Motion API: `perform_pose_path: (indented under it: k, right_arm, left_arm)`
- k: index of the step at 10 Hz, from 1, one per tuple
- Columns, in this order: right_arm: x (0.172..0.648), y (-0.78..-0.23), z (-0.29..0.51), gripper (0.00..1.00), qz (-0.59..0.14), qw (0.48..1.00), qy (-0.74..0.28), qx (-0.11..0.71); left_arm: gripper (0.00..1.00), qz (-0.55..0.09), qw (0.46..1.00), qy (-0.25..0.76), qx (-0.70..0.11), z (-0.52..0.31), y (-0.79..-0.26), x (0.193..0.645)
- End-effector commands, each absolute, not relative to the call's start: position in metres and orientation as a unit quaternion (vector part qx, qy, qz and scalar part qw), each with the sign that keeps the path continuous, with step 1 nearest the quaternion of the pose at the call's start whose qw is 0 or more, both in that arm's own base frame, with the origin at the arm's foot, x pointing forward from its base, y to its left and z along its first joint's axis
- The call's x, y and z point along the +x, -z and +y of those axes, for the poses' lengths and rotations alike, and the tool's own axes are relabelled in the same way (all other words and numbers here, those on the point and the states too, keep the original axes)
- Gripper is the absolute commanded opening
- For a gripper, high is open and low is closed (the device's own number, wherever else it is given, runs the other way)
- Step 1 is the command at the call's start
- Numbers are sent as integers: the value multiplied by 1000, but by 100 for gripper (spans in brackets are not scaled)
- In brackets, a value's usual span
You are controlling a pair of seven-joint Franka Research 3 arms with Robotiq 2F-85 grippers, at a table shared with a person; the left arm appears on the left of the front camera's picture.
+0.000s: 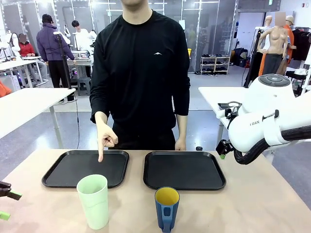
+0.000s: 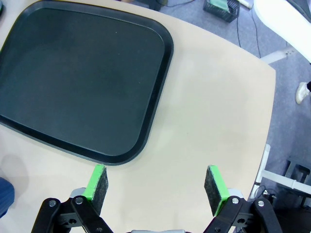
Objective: Sort and store the cups by type.
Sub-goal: Pick up the Reusable plastic cup.
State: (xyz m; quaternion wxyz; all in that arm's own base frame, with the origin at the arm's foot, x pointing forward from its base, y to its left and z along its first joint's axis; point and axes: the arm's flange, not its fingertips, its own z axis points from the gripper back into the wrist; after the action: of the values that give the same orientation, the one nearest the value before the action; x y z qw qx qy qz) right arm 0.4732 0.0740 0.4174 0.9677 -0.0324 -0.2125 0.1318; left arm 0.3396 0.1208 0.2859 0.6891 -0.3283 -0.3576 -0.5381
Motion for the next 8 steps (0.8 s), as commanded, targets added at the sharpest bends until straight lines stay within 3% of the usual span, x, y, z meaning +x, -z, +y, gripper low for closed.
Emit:
perform_pose_path:
  k: [1,5,8]
  right_arm:
    - [473,-417,73,100,-213,968,-131,-32]
    - [473,-417,73,100,-213,968,-131,-32]
    - [473,-417,73,100,-213,968,-131,-32]
  left_arm:
    - [100,-407,661,501,-383,127,-279,352]
    - [100,-450,630,482,-410,118,-283,360]
    - [100,-436,647,479,-403,114,-284,353]
